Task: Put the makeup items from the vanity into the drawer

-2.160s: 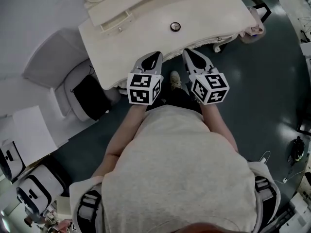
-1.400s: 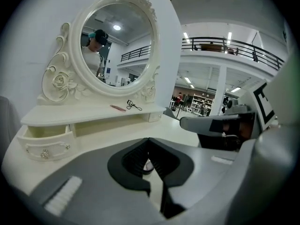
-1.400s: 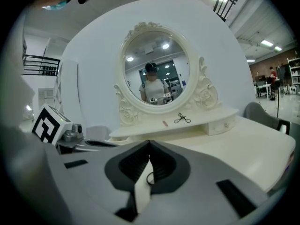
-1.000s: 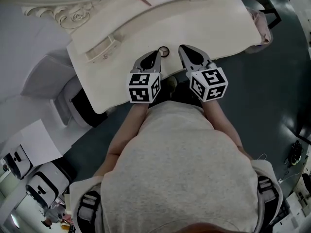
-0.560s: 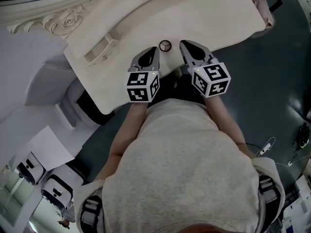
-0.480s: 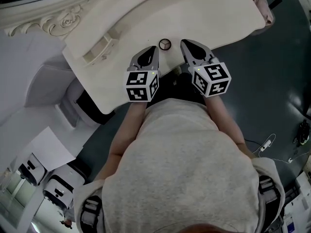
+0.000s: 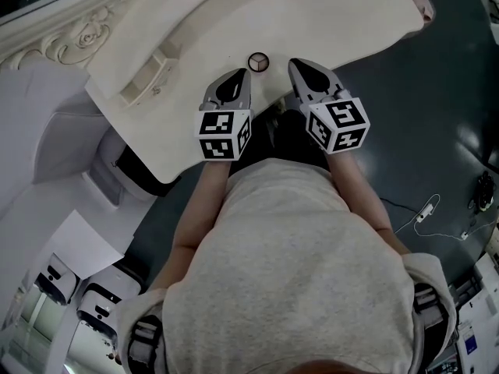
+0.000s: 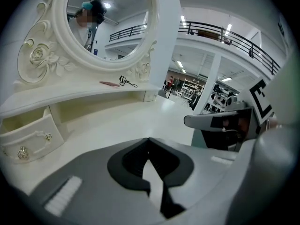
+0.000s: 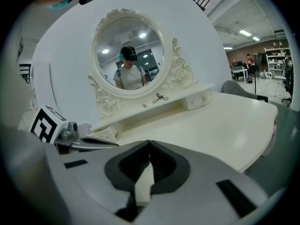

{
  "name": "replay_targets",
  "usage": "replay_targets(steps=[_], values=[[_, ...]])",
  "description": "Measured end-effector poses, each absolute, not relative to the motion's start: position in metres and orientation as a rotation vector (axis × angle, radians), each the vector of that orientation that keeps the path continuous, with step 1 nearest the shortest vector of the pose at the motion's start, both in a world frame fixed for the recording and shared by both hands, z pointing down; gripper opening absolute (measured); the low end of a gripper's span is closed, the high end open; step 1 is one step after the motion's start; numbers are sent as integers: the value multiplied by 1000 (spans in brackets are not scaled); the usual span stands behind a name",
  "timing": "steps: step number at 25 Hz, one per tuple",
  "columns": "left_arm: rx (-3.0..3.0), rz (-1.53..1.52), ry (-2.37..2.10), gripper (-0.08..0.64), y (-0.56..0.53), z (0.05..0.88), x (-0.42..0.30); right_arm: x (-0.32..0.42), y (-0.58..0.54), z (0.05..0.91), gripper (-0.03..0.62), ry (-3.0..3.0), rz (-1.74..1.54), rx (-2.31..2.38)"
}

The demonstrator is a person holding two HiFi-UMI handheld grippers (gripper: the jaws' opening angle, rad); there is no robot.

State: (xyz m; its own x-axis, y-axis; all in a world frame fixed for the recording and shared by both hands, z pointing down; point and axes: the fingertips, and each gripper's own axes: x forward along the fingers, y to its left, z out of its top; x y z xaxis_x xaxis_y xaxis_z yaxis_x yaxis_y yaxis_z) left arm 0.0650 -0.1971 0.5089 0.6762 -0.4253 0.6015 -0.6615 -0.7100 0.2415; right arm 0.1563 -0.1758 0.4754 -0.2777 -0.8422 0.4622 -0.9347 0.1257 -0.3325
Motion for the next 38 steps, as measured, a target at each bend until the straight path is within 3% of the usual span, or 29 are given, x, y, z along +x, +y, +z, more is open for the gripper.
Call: replay_targets(steps=[4,8,15,31,38], values=[[2441,754,-814,26,-196,519,69,154,-174,480,8,-2222,875,1770],[2457,790,-757,144,-197,528,78,153,-172,485,8,-2212,887,1766],[2518,881,-649,209,-197,543,95,151,-171,495,8,-2199,928,1754],[2548,1049,-581,218,-198,569,108,153,-173,503,8,-2200,945,1707],[2469,882,-682,218,-206,548,94,144,-182,499,8,-2254,908,1647]])
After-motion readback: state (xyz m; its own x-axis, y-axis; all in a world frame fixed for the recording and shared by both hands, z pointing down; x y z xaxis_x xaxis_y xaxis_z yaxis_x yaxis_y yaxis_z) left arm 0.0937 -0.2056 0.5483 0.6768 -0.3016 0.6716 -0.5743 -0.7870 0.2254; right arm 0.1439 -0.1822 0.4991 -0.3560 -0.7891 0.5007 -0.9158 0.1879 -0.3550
